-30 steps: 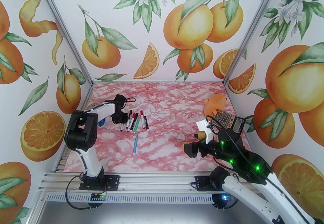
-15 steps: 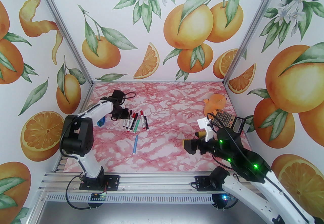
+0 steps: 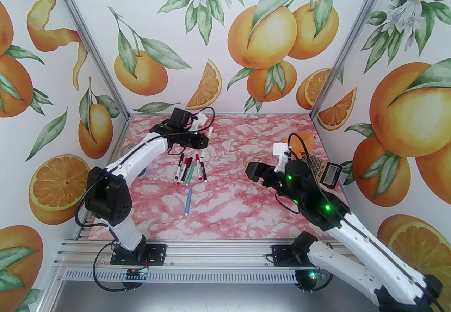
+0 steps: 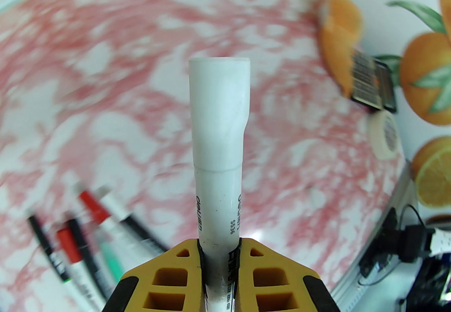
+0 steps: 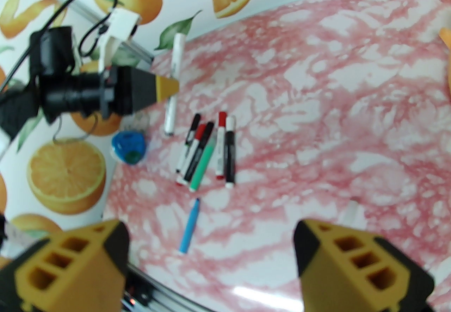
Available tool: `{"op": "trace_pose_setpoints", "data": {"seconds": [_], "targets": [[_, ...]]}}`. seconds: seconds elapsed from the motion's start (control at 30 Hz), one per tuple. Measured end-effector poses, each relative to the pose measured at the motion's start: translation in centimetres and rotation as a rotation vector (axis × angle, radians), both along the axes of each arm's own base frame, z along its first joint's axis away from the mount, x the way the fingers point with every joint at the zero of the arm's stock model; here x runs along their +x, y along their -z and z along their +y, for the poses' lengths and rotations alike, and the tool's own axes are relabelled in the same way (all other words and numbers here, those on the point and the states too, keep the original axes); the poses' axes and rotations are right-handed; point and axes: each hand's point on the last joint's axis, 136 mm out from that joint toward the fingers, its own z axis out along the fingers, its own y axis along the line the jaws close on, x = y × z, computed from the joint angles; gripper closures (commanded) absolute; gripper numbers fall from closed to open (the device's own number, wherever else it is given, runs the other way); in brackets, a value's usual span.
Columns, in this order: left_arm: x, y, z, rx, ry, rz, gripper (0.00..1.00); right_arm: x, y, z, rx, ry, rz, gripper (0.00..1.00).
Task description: Open the pen caps
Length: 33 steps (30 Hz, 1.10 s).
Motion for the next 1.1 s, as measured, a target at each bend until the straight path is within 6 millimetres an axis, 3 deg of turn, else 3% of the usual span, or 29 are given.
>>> {"op": "trace_pose_setpoints", "data": {"seconds": [0.17,0.27,0.5,0.73,1.1], "targets": [[-4.4,-1.4,-5.6,-0.089,0.231,-0.031,0.87,1.6,-0.7,0.5,0.029,0.040,-0.026,0.29],[-6.0,-1.6,-7.3,-0.139,0.305,-0.036,0.88,2.4,-0.9,0.9,0.037,0.044,-0.034,0.32],[-8.2,-0.1,-8.7,-0.141,0.361,-0.009,0.88,3.5,-1.5,0.5,0.072,0.077,-0.048,0.39],[-9.9,-1.2,-9.9,-0.161,0.407,-0.036,0.87,4.8,-0.7,-0.8,0.108,0.103,-0.025,0.43],[-12.2,-2.6,-11.0,-0.182,0.491,-0.081,0.86,5.7,0.7,0.4,0.118,0.050,0.020,0.43]]}}
